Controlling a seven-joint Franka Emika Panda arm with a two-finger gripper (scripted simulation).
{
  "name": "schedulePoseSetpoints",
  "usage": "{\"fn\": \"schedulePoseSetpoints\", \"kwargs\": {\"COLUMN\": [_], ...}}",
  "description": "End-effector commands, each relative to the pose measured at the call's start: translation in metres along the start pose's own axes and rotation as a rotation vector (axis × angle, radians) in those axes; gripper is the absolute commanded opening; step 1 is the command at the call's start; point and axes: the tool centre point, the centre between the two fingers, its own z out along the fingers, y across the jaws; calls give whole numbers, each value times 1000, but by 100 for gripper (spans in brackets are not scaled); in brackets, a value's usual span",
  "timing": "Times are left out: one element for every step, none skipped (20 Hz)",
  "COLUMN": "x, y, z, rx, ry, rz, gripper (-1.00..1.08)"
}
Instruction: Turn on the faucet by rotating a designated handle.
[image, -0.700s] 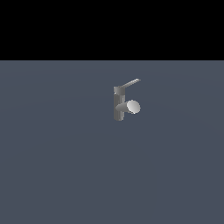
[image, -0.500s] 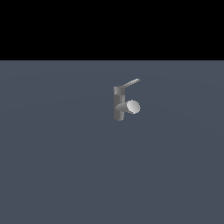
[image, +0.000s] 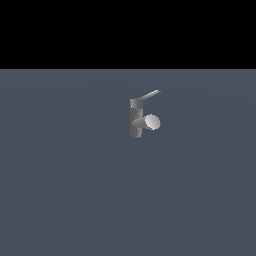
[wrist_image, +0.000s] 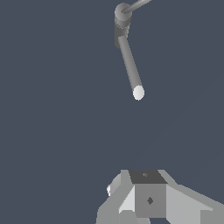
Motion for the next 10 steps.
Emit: {"fn": "schedulePoseSetpoints", "kwargs": {"x": [10, 15, 20, 25, 31, 38, 44, 51, 58, 66], "y": [-6, -8, -10, -13, -16, -18, -21, -23, -26, -28], "z": [7, 11, 15, 18, 22, 27, 31, 36, 40, 45], "rx": [1, 1, 2, 2, 3, 3, 4, 4, 5, 5], "ry": [0, 1, 1, 2, 2, 3, 3, 4, 5, 5], "rz": [36, 52, 70, 89, 109, 130, 152, 175, 198, 222], "gripper": [-100, -100, -100, -100, -100, -100, -100, -100, -100, -100]}}
